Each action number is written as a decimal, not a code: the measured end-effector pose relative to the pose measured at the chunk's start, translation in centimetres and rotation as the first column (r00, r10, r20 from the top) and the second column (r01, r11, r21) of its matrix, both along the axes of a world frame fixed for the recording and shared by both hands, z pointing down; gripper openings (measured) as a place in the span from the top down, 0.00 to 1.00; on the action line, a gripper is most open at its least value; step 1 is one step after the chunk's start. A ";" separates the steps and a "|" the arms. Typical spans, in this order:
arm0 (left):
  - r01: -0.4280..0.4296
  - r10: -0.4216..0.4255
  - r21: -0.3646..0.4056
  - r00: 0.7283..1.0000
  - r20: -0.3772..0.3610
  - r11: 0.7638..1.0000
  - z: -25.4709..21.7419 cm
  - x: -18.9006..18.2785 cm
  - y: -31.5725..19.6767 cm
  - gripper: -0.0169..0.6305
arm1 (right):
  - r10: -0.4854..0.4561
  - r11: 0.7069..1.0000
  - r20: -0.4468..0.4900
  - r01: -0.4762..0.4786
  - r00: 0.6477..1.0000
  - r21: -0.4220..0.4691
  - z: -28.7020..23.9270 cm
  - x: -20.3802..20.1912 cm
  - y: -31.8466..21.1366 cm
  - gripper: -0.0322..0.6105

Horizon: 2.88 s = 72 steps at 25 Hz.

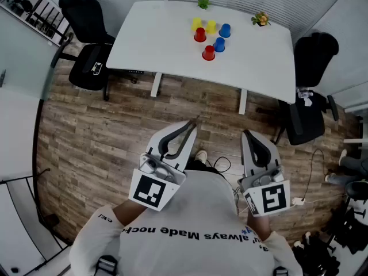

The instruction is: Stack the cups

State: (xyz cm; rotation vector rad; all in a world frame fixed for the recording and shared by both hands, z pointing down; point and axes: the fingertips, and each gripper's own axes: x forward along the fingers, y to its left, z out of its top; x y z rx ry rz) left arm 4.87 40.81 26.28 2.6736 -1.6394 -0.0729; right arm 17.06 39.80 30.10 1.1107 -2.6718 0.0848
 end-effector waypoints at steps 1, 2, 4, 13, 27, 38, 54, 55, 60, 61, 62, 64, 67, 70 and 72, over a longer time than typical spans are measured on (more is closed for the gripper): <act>-0.001 0.001 -0.001 1.000 0.004 1.000 0.0 0.1 0.0 0.91 | 0.000 1.000 -0.002 0.000 1.000 0.005 -0.1 0.1 -0.1 0.94; -0.002 0.002 -0.001 1.000 0.008 1.000 0.0 0.2 -0.1 0.91 | 0.001 1.000 -0.001 -0.001 1.000 0.011 -0.2 0.3 -0.1 0.94; -0.001 0.001 0.004 1.000 0.013 1.000 -0.1 0.5 -0.3 0.91 | 0.003 1.000 0.010 -0.004 1.000 0.023 -0.4 0.6 -0.3 0.94; 0.030 -0.030 0.011 1.000 0.004 0.999 -0.1 1.8 -1.4 0.91 | -0.010 1.000 0.010 0.009 1.000 0.030 -0.5 2.3 -1.5 0.93; 0.040 -0.040 0.019 0.999 -0.008 0.999 0.8 1.0 -7.3 0.91 | -0.030 0.999 0.005 0.030 1.000 0.032 0.1 1.6 -6.9 0.94; 0.023 -0.023 0.010 1.000 -0.011 1.000 1.0 -1.8 -14.8 0.91 | -0.034 0.999 0.000 0.034 0.999 0.015 0.4 -1.5 -14.2 0.94; -0.016 0.016 -0.004 1.000 -0.019 1.000 1.0 -7.7 -27.0 0.91 | -0.026 1.000 -0.016 0.026 1.000 0.004 -0.2 -8.0 -25.8 0.94; -0.020 0.020 -0.004 1.000 -0.016 1.000 1.0 -7.9 -27.7 0.91 | -0.025 1.000 -0.017 0.025 1.000 0.005 -0.3 -8.3 -26.4 0.94; -0.040 0.039 -0.014 0.999 -0.018 0.999 1.3 -8.9 -30.6 0.91 | -0.014 1.000 -0.018 0.014 1.000 0.005 -0.2 -9.5 -29.2 0.94; -0.044 0.044 -0.017 0.999 -0.020 0.999 1.3 -9.1 -31.2 0.91 | -0.012 1.000 -0.018 0.012 1.000 0.006 -0.2 -9.7 -29.7 0.94; -0.049 0.049 -0.019 0.999 -0.020 0.999 1.4 -9.3 -31.7 0.91 | -0.010 1.000 -0.018 0.010 1.000 0.007 -0.2 -9.9 -30.3 0.94; -0.058 0.058 -0.017 0.998 -0.018 0.998 1.4 -9.6 -32.8 0.91 | -0.004 1.000 -0.019 0.005 1.000 0.008 -0.2 -10.3 -31.2 0.94; -0.072 0.072 -0.017 0.997 -0.016 0.997 1.6 -10.0 -34.2 0.91 | 0.004 1.000 -0.019 -0.003 1.000 0.010 -0.2 -10.9 -32.5 0.94; -0.088 0.088 -0.023 0.996 -0.017 0.996 1.7 -10.3 -35.4 0.91 | 0.010 1.000 -0.017 -0.010 1.000 0.013 -0.3 -11.4 -33.5 0.94; -0.097 0.096 -0.028 0.995 -0.022 0.995 1.9 -10.3 -36.0 0.91 | 0.016 1.000 -0.017 -0.015 1.000 0.012 -0.2 -11.6 -34.0 0.94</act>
